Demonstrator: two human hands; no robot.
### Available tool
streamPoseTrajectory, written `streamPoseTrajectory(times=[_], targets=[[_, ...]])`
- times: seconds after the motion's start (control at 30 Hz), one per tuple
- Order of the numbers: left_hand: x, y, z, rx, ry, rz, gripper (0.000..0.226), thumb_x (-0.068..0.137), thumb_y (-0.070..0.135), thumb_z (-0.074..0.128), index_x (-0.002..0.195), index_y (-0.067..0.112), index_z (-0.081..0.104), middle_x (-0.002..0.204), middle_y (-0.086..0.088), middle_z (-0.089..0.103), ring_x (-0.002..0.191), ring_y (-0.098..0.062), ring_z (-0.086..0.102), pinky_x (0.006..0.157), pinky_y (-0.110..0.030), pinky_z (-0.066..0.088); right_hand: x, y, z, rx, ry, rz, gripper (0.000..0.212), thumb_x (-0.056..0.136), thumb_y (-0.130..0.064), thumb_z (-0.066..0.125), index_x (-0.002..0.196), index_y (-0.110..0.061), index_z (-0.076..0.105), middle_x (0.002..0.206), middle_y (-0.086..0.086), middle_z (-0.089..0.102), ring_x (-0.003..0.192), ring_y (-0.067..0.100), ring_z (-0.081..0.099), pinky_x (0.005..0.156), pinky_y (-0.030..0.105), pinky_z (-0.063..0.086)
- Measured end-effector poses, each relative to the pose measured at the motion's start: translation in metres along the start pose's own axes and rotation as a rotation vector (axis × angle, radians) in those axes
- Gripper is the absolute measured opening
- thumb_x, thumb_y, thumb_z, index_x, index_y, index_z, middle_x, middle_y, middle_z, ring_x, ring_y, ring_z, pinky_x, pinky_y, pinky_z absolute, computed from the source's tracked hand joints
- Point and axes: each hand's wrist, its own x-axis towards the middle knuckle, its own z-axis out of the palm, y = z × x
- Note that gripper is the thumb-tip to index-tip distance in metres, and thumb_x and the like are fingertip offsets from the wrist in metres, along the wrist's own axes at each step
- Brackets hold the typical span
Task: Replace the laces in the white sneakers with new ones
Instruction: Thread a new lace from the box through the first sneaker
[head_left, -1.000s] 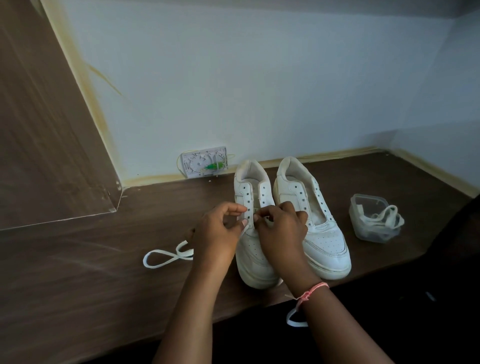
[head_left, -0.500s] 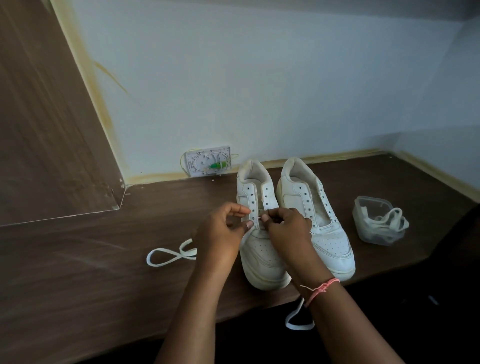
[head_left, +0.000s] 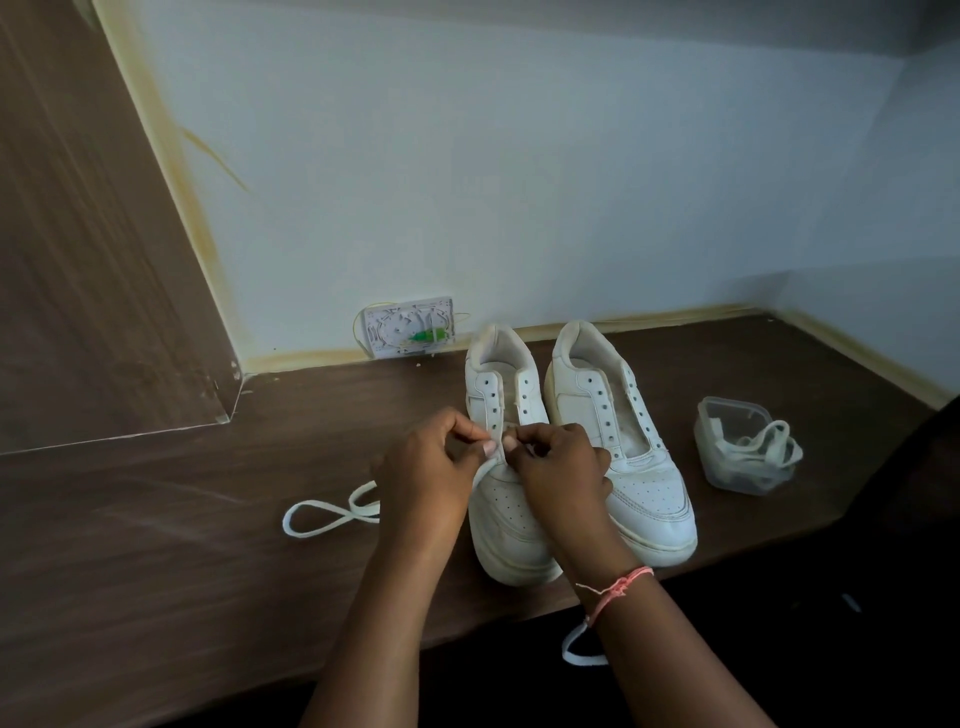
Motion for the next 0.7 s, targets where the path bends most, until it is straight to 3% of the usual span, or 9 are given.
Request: streamPoseTrajectory(times=[0.1,0.2,0.33,0.4,0.47,0.6,0.7], targets=[[0.001,-0.002,0.003,0.035,-0.002,-0.005,0.012,0.085,0.035,0.071,0.077,0.036,0.062,0.076,0.023,0.064,0.078,-0.001,0.060,0.088,-0.050,0.049,-0.001,0.001,-0.007,-0.047,-0.028,-0.052,0.027,0.086,-0.048,0.067,0.110,-0.036,0.067,0.113,-0.009,0.046,0.122,0.022,0.033,0.096,0.036,0.028],[0.012,-0.009,-0.004,-0.029,0.071,-0.153,0.008,0.092,0.037,0.061,0.085,0.034,0.059,0.086,0.017,0.065,0.088,-0.014,0.063,0.091,-0.051,0.048,-0.010,0.004,-0.012,-0.282,0.001,-0.171,0.056,0.068,-0.062,0.076,0.118,-0.043,0.057,0.121,-0.010,0.041,0.119,0.019,0.027,0.094,0.035,0.025],[0.037,-0.040,-0.054,-0.191,0.645,-0.355,0.005,0.096,0.024,0.055,0.100,0.023,0.059,0.110,-0.010,0.064,0.108,-0.035,0.058,0.095,-0.046,0.045,-0.019,0.008,-0.015,-0.375,0.043,-0.251,0.071,0.065,-0.070,0.072,0.127,-0.044,0.048,0.132,-0.009,0.033,0.121,0.017,0.020,0.098,0.037,0.023],[0.036,-0.047,-0.082,-0.125,0.803,-0.495,0.015,0.093,0.021,0.056,0.107,0.019,0.061,0.125,-0.011,0.058,0.125,-0.037,0.047,0.104,-0.052,0.032,-0.020,0.009,-0.017,-0.395,0.052,-0.258,0.078,0.063,-0.072,0.072,0.130,-0.042,0.045,0.134,-0.008,0.033,0.123,0.018,0.021,0.098,0.037,0.023],[0.027,-0.044,-0.088,0.063,0.694,-0.572,0.020,0.090,0.024,0.061,0.109,0.029,0.060,0.138,-0.007,0.047,0.134,-0.035,0.034,0.107,-0.059,0.022,-0.020,0.010,-0.019,-0.410,0.068,-0.260,0.084,0.060,-0.074,0.071,0.131,-0.040,0.044,0.134,-0.008,0.034,0.124,0.019,0.023,0.099,0.037,0.024],[0.018,-0.035,-0.057,0.292,0.287,-0.080,0.011,0.089,0.045,0.055,0.093,0.038,0.063,0.119,0.007,0.059,0.116,-0.028,0.048,0.099,-0.048,0.034,-0.020,0.010,-0.019,-0.428,0.072,-0.261,0.085,0.059,-0.076,0.071,0.130,-0.039,0.043,0.134,-0.008,0.035,0.125,0.020,0.023,0.099,0.038,0.023],[0.015,-0.016,-0.029,0.337,0.004,0.053,0.033,0.085,0.067,0.043,0.092,0.041,0.062,0.108,0.023,0.055,0.109,-0.009,0.042,0.097,-0.040,0.024,-0.018,0.010,-0.018,-0.448,0.077,-0.276,0.084,0.058,-0.076,0.071,0.129,-0.039,0.043,0.133,-0.008,0.035,0.124,0.019,0.021,0.097,0.037,0.022]])
